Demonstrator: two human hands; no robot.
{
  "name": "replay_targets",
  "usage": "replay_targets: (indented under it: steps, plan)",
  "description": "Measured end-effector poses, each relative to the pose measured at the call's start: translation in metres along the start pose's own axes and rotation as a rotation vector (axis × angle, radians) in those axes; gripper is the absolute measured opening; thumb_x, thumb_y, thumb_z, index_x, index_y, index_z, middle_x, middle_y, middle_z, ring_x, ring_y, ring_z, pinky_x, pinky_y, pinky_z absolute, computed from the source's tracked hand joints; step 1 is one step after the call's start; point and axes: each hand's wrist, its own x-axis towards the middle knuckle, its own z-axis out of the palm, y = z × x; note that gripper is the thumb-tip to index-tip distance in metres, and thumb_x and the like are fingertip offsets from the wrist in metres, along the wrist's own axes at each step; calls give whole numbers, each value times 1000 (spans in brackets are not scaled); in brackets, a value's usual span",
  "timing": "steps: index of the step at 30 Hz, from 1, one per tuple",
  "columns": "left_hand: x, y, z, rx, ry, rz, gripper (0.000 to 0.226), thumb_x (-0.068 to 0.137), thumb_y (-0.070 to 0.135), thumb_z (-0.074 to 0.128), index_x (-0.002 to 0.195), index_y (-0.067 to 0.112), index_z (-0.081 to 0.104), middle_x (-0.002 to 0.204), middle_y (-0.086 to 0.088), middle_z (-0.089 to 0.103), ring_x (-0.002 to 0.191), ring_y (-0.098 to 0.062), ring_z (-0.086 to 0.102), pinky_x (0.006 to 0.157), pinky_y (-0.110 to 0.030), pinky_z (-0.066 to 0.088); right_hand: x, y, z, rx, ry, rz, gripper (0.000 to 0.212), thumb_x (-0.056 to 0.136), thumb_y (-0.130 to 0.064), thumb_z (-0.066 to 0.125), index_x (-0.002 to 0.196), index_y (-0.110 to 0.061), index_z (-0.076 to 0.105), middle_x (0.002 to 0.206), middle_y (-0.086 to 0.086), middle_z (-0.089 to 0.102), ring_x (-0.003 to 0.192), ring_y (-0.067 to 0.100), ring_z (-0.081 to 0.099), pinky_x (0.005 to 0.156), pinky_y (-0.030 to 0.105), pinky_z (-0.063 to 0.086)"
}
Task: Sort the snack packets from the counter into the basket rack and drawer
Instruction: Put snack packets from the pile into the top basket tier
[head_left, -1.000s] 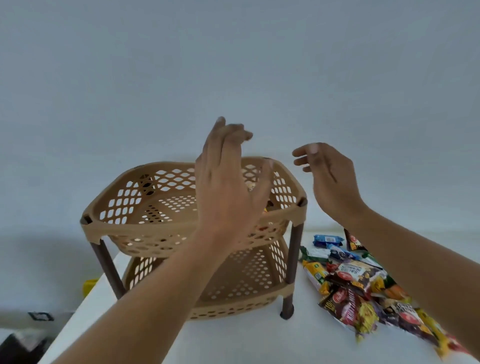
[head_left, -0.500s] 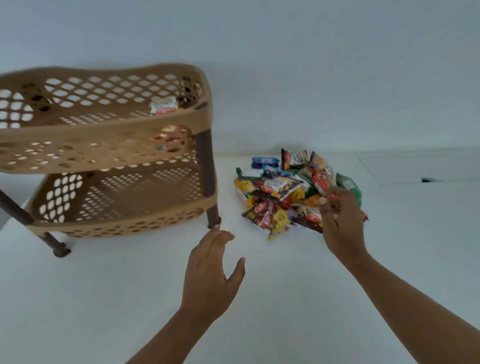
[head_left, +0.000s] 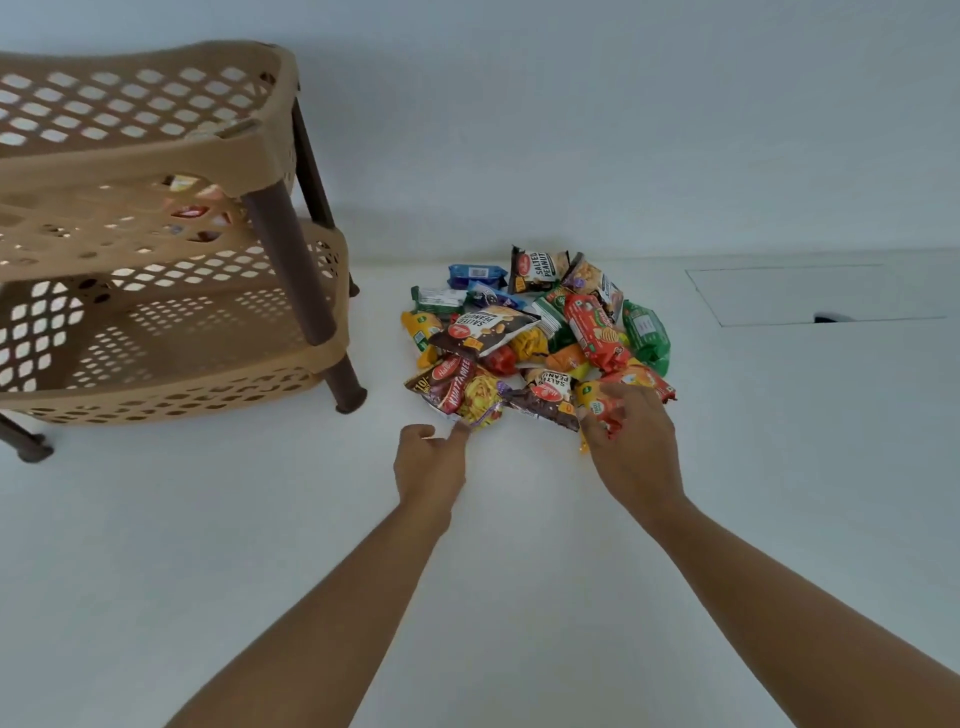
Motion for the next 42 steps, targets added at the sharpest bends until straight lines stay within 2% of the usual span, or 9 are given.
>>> replay_targets:
  steps: [3,8,13,17,20,24,28,35,42]
  plan:
    - [11,10,10,-157,-10,-135,51,82,42,74,108,0,60,97,-16,68,75,-23,68,70,-37,62,2,-5,1,35,-26,31,34,89,-28,67,118,-12,61,111,4,61,89,20,59,79,33,48]
    - [16,20,14,-333,11,-233,36,81,29,79,93,-3,66,83,-16,69,61,-21,65,62,-31,61,9,-10,3,79,-121,140,39,86,-34,68,120,-15,59,104,1,65,90,20,61,76,35,52]
    - [21,29,11,-332,24,-247,51,68,48,84,86,7,61,80,-11,69,66,-20,69,53,-27,58,20,-17,6,92,-233,243,45,87,-45,62,121,-16,51,95,2,71,89,25,65,78,40,54]
    - [24,39,13,-173,-77,-220,51,66,49,86,88,8,64,74,-7,68,59,-15,62,46,-22,44,34,-30,5,27,-292,271,31,89,-42,61,97,-17,44,76,-3,57,69,16,54,54,28,39]
    - [30,40,12,-152,-178,-279,37,71,33,86,88,8,65,65,-5,58,50,-11,45,40,-19,36,39,-38,10,6,-351,275,32,85,-44,61,80,-15,49,67,0,55,68,24,59,51,28,36]
    - [36,34,7,-155,-198,-339,18,84,18,74,96,7,67,64,0,64,46,-7,39,38,-17,33,38,-39,16,-2,-382,230,39,85,-43,64,112,-17,55,94,3,64,85,24,61,66,30,45]
    - [41,36,4,-178,-139,-327,36,85,43,71,92,8,66,68,-1,65,50,-11,44,43,-21,36,32,-40,17,-32,-406,138,60,89,-30,63,144,-23,41,120,6,66,104,26,62,76,28,46]
    - [45,41,8,-210,-23,-309,23,87,27,73,93,7,64,74,-4,63,56,-11,51,46,-24,38,29,-36,23,-70,-443,79,57,89,-26,63,144,-27,47,142,6,52,128,27,48,99,35,43]
    - [34,34,0,-298,-2,-208,6,93,18,60,95,14,64,97,-9,70,85,-20,67,63,-32,53,17,-34,25,47,-322,138,40,89,-27,65,127,-13,64,129,7,60,115,25,55,89,30,43]
